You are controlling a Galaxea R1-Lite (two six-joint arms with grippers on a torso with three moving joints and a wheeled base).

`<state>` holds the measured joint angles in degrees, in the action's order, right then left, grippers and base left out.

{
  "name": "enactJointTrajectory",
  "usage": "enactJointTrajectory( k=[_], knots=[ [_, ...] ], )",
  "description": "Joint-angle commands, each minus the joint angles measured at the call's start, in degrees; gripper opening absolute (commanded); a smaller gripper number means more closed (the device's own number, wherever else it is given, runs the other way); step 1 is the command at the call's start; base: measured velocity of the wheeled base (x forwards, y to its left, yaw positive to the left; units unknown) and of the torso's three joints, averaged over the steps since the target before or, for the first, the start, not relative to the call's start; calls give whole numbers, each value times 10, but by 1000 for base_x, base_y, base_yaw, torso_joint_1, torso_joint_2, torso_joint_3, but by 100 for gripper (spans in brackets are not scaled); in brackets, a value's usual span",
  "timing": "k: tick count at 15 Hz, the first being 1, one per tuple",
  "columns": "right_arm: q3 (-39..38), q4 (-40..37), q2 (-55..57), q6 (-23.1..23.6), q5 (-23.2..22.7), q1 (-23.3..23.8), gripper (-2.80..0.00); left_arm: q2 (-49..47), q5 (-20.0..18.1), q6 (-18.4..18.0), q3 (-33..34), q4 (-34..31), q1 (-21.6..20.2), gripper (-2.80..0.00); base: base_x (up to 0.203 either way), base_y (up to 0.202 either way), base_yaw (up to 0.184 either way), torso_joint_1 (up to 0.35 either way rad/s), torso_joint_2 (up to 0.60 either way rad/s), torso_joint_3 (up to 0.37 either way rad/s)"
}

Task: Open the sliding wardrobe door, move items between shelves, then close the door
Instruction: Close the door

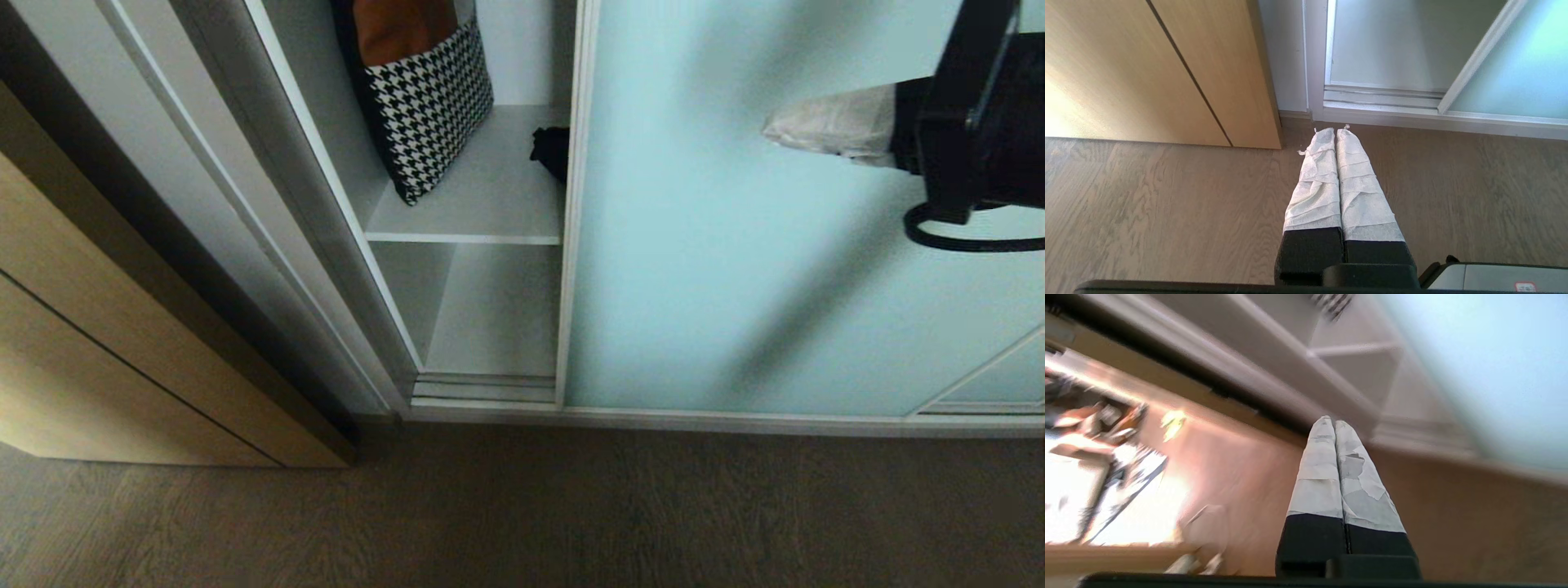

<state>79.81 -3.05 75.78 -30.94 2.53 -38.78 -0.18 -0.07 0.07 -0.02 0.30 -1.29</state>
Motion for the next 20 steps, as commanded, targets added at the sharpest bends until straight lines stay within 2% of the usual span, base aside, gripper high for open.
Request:
enactJointTrajectory(
  k=[1, 3, 5, 8, 11, 14, 17, 20],
  knots=[
    [-39, -3, -99, 34, 24, 35, -280, 0, 0, 0, -1, 0, 0, -280, 0, 0, 0, 0, 0, 0],
    [-72, -11, -169, 92, 38, 92, -280, -1, 0, 0, 0, 0, 0, -280, 0, 0, 0, 0, 0, 0],
    [-121, -30, -247, 157, 26, 193, -280, 0, 0, 0, 0, 0, 0, -280, 0, 0, 0, 0, 0, 0],
    [-229, -64, -397, 230, -43, 308, -280, 0, 0, 0, 0, 0, 0, -280, 0, 0, 0, 0, 0, 0],
    [-396, -84, -530, 277, -95, 345, -280, 0, 0, 0, 0, 0, 0, -280, 0, 0, 0, 0, 0, 0],
    [-523, -107, -625, 291, -123, 386, -280, 0, 0, 0, 0, 0, 0, -280, 0, 0, 0, 0, 0, 0],
    [-623, -120, -663, 296, -108, 395, -280, 0, 0, 0, 0, 0, 0, -280, 0, 0, 0, 0, 0, 0],
    [-696, -122, -756, 309, -100, 389, -280, 0, 0, 0, 0, 0, 0, -280, 0, 0, 0, 0, 0, 0]
  ],
)
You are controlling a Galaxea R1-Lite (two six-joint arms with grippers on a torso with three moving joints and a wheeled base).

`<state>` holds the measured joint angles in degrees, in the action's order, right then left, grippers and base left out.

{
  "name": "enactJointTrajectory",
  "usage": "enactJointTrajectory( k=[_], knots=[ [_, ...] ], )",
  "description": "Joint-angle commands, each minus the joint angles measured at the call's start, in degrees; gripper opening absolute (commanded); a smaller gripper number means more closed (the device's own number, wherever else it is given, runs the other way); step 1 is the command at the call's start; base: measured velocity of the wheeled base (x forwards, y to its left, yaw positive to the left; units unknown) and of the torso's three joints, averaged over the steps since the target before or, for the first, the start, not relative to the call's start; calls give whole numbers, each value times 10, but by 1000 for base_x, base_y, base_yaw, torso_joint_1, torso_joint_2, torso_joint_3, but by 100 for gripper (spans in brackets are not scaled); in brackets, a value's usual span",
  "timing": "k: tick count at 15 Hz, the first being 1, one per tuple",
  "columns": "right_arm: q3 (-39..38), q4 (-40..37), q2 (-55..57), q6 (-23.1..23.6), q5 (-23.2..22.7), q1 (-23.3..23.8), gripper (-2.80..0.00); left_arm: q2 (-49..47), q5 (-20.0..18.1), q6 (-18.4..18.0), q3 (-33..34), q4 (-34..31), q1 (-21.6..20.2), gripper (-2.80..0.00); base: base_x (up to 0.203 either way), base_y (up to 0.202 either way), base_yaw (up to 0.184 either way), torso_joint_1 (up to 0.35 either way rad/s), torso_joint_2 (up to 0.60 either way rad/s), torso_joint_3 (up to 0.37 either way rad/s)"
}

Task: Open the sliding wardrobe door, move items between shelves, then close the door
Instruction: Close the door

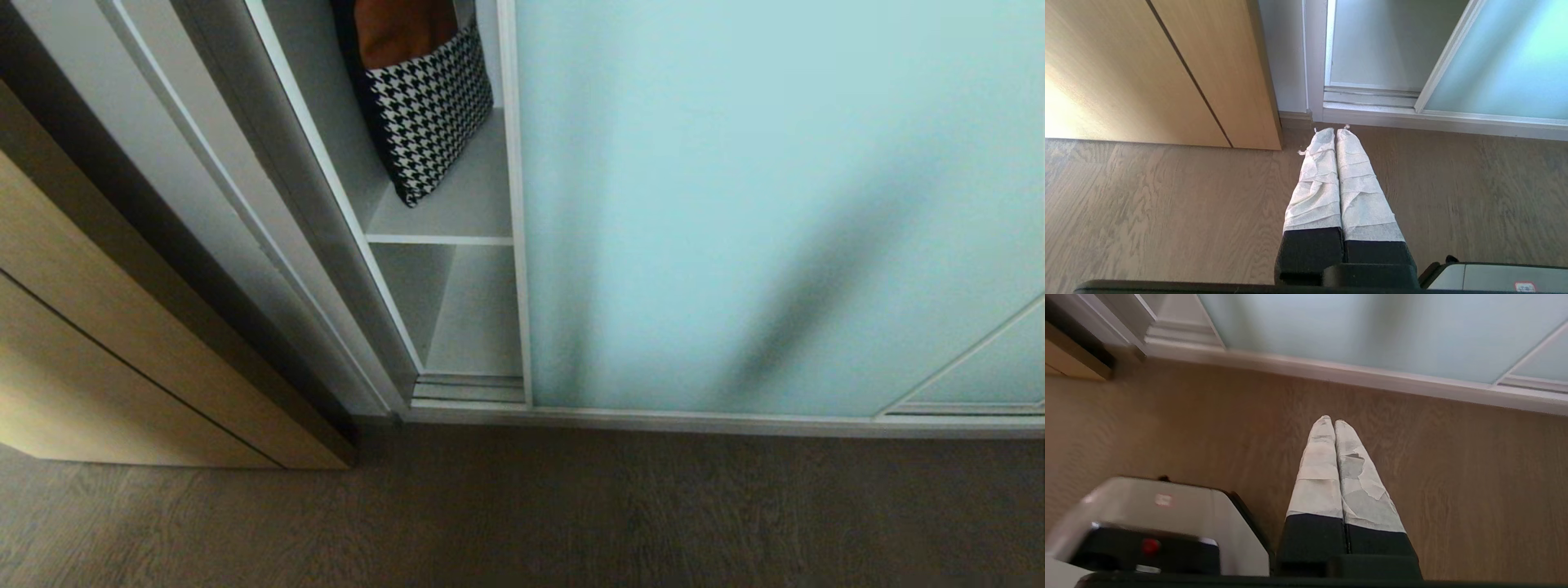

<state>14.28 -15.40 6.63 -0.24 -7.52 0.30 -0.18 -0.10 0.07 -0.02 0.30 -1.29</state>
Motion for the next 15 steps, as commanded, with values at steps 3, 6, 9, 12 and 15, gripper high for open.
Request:
enactJointTrajectory(
  k=[3, 6, 9, 12, 15],
  knots=[
    [-108, 113, -67, -6, 6, -3, -280, 0, 0, 0, -1, 0, 0, -280, 0, 0, 0, 0, 0, 0],
    [-115, 123, -67, -63, 35, -3, -280, 0, 0, 0, 0, 0, 0, -280, 0, 0, 0, 0, 0, 0],
    [-123, 142, -67, -36, 51, -3, -280, 0, 0, 0, 0, 0, 0, -280, 0, 0, 0, 0, 0, 0],
    [-144, 184, -67, 8, 58, -3, -280, 0, 0, 0, -1, 0, 0, -280, 0, 0, 0, 0, 0, 0],
    [-136, 135, -67, 42, 62, -3, -280, 0, 0, 0, 0, 0, 0, -280, 0, 0, 0, 0, 0, 0]
  ],
)
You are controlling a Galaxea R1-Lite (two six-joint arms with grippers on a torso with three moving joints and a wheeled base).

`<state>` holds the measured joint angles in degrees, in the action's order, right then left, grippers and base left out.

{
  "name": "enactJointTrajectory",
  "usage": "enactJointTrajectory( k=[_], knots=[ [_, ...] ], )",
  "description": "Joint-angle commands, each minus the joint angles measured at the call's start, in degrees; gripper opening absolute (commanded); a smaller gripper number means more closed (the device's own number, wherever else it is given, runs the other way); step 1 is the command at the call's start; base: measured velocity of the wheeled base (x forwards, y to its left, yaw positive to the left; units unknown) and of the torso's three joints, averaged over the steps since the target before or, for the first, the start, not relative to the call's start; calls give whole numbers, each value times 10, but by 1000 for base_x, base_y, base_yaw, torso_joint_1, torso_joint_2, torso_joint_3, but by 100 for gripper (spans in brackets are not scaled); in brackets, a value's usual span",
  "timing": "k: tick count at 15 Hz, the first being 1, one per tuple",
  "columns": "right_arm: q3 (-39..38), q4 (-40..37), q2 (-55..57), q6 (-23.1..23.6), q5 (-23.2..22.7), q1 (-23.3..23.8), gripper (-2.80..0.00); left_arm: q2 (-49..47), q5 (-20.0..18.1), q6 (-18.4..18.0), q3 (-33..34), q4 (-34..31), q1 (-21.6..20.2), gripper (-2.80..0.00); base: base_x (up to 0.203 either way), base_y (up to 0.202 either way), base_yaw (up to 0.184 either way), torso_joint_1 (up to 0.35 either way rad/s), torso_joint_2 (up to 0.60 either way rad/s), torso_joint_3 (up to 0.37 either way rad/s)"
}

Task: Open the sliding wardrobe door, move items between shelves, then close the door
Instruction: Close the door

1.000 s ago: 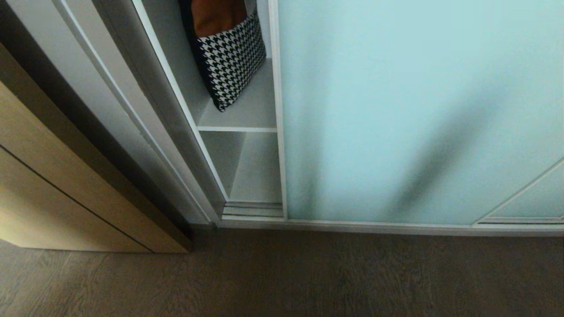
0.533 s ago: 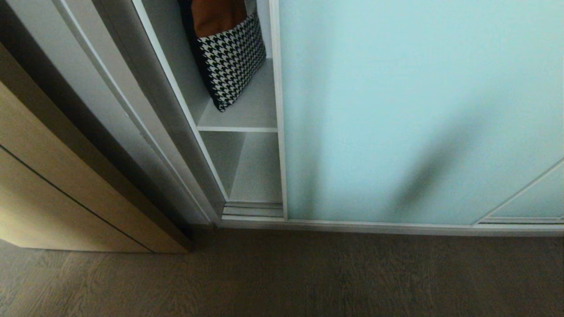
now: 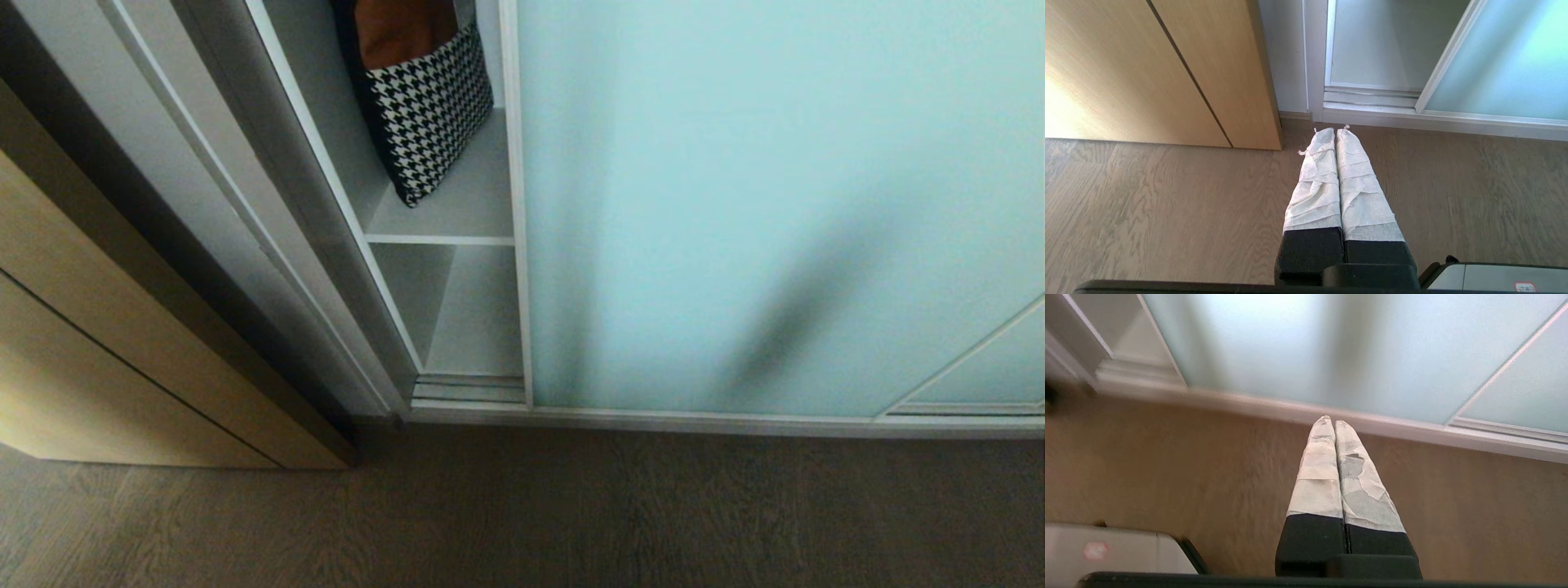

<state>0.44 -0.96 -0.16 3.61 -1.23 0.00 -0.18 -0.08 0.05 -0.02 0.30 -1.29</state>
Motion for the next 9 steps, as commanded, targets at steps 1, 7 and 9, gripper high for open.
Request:
enactJointTrajectory(
  k=[1, 7, 9],
  knots=[
    [1, -5, 0, -3, 0, 0, -280, 0, 0, 0, 0, 0, 0, -280, 0, 0, 0, 0, 0, 0],
    [-4, 14, 1, -14, 1, 0, -280, 0, 0, 0, -1, 0, 0, -280, 0, 0, 0, 0, 0, 0],
    [-4, 14, 1, -14, 1, 0, -280, 0, 0, 0, 0, 0, 0, -280, 0, 0, 0, 0, 0, 0]
  ],
)
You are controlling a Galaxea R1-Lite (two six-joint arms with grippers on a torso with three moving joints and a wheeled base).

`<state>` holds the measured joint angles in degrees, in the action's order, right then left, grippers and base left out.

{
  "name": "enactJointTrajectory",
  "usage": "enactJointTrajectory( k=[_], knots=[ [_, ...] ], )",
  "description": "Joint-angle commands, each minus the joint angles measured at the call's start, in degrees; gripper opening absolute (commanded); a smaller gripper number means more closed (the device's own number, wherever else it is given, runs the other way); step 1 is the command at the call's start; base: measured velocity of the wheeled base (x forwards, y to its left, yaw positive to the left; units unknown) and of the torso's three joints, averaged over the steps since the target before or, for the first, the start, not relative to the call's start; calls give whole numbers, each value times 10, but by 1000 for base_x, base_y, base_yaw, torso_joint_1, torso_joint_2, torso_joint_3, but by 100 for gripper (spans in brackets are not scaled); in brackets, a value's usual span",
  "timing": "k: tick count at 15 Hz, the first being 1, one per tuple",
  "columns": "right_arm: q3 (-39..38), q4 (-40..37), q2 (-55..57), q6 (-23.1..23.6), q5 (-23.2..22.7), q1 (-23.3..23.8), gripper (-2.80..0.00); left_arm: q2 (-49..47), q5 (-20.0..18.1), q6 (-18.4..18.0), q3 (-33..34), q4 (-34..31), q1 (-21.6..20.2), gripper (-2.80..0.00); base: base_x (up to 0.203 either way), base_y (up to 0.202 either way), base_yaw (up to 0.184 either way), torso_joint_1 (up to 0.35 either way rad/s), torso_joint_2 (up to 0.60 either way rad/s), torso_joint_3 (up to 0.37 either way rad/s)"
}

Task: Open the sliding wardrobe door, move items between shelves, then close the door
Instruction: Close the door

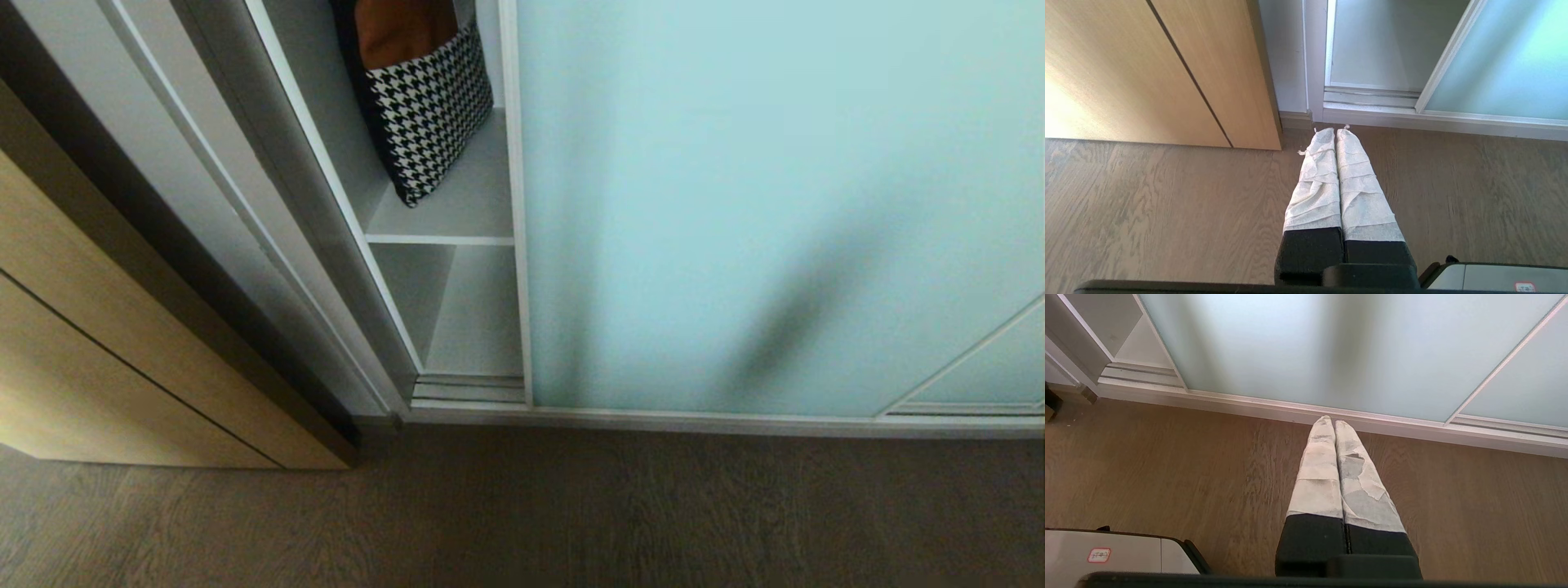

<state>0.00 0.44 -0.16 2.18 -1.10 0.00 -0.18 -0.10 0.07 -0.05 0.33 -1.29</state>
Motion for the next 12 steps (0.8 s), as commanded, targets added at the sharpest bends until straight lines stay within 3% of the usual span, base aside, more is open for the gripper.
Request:
enactJointTrajectory(
  k=[1, 10, 12],
  knots=[
    [0, 0, 1, 0, 0, 0, -280, 0, 0, 0, 0, 0, 0, -280, 0, 0, 0, 0, 0, 0],
    [0, 0, 1, 0, 0, 0, -280, -1, 3, -20, 0, -1, -1, -280, 0, 0, 0, 0, 0, 0],
    [0, 0, 1, 0, 0, 0, -280, -3, 6, -22, -29, -1, -1, -280, 0, 0, 0, 0, 0, 0]
  ],
)
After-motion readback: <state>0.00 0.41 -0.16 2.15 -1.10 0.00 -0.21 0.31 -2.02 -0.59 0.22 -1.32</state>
